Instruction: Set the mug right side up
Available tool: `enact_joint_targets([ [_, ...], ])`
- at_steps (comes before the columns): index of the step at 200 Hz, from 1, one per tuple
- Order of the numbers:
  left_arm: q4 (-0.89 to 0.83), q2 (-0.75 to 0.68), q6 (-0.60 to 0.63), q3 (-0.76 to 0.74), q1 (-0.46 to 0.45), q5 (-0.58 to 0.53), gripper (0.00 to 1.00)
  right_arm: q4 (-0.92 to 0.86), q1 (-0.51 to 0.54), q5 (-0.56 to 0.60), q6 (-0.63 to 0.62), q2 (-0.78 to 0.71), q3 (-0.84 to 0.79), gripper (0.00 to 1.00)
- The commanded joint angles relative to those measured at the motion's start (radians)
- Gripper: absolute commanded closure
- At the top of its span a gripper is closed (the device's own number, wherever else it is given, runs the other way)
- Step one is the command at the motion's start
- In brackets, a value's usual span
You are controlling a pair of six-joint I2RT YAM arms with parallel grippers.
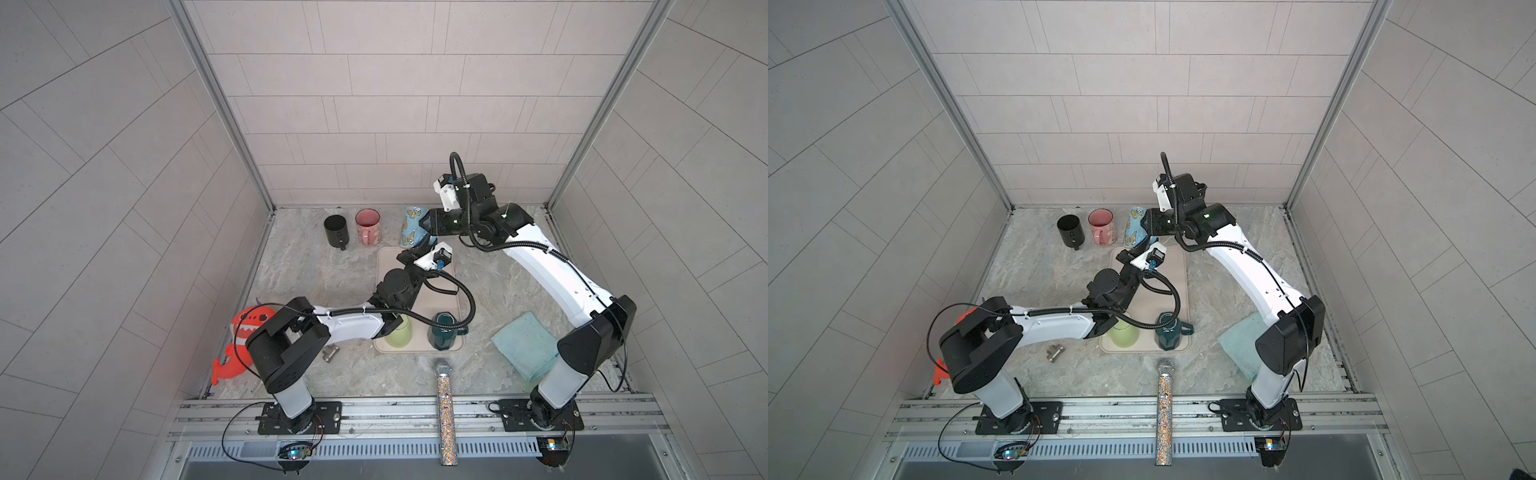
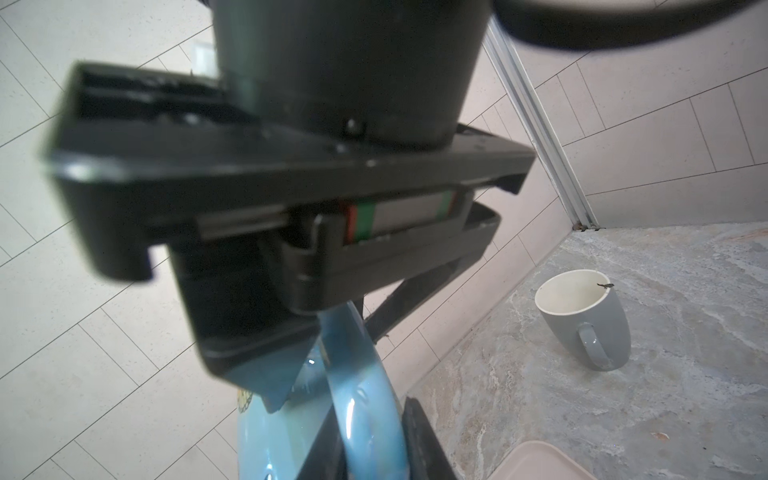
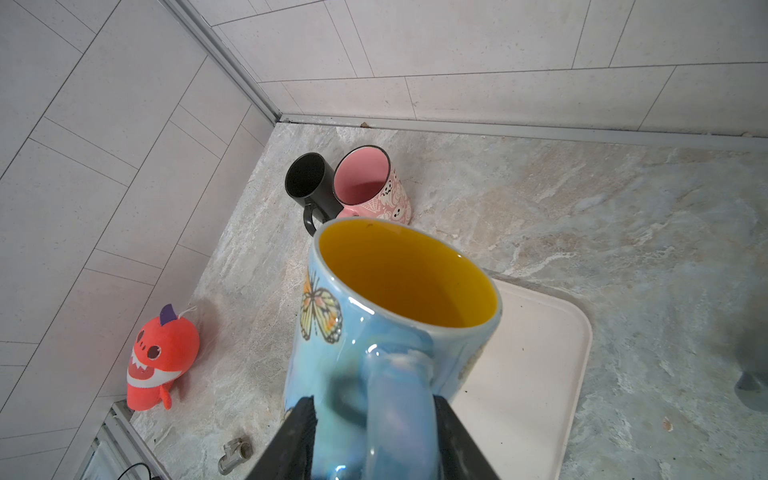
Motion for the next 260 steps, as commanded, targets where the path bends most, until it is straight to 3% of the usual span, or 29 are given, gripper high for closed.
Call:
enact_joint_targets([
  [1, 0.156, -0.025, 0.07, 0.061, -0.018, -0.003, 1.0, 0.015, 0.0, 0.004, 0.024, 0.011, -0.003, 0.55],
  [92, 0.161, 0.009, 0.142, 0.13, -0.044, -0.154, 1.0, -0.008, -0.006, 0.011, 0.036, 0.006, 0.001, 0.58],
  [177, 0.162, 0.013, 0.196, 0.135, -0.049, -0.162, 1.0, -0.021, -0.032, 0.014, 0.034, 0.008, 0.001, 0.59],
  [221, 0.163, 0.015, 0.216, 0.141, -0.049, -0.168, 1.0, -0.022, -0.046, -0.026, 0.05, 0.01, -0.002, 0.72],
  [260, 0.163, 0.026, 0.238, 0.155, -0.05, -0.171, 1.0, -0.036, -0.048, -0.054, 0.059, 0.016, 0.003, 0.73],
])
